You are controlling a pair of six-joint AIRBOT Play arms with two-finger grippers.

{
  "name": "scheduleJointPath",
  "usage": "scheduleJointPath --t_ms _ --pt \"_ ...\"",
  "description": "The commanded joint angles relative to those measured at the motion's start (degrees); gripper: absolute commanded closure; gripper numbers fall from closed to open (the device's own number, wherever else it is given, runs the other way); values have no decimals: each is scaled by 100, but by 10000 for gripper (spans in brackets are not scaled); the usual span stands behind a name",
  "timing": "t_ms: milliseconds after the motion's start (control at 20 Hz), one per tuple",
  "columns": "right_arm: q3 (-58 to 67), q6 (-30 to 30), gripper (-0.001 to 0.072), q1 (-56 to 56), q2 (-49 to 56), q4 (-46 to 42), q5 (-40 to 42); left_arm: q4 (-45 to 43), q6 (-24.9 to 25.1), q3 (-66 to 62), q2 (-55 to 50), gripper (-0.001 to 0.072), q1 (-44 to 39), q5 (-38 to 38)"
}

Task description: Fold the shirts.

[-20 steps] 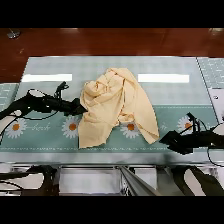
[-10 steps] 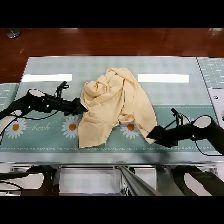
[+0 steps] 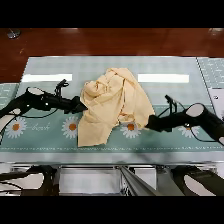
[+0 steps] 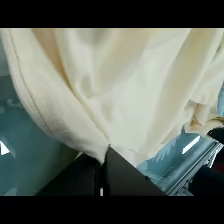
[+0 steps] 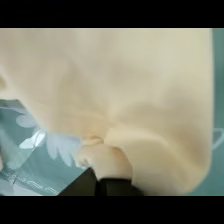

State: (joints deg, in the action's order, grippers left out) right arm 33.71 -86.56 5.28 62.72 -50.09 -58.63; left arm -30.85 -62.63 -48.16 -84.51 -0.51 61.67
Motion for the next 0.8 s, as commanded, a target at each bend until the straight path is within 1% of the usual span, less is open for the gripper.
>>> scheduleJointPath --t_ms 0,100,150,200,300,450,500,600,750 --pt "1624 -164 681 48 -37 -610 -334 407 0 -800 195 689 68 450" --pt "3228 -479 681 48 -39 -1309 -442 1091 4 -1792 529 690 146 562" --pt "4024 -590 681 48 -39 -1648 -507 1209 0 -2385 743 690 175 474" --pt "4883 -673 681 48 -39 -1961 -612 1163 -63 -3010 942 690 210 361" --pt "6341 -741 681 48 -39 -2485 -916 997 -551 -4170 1276 690 372 105" --pt "8159 -761 681 48 -101 -3040 -1626 765 -846 -5748 1685 690 717 31" --pt "8513 -748 681 50 -221 -3158 -1746 612 -949 -6181 1827 690 848 33" --pt "8627 -756 681 50 -717 -3451 -1757 -22 -1311 -6918 2199 690 1165 216" --pt "8627 -800 680 50 -1434 -3904 -2184 -1246 -1646 -7136 3080 690 1604 358"
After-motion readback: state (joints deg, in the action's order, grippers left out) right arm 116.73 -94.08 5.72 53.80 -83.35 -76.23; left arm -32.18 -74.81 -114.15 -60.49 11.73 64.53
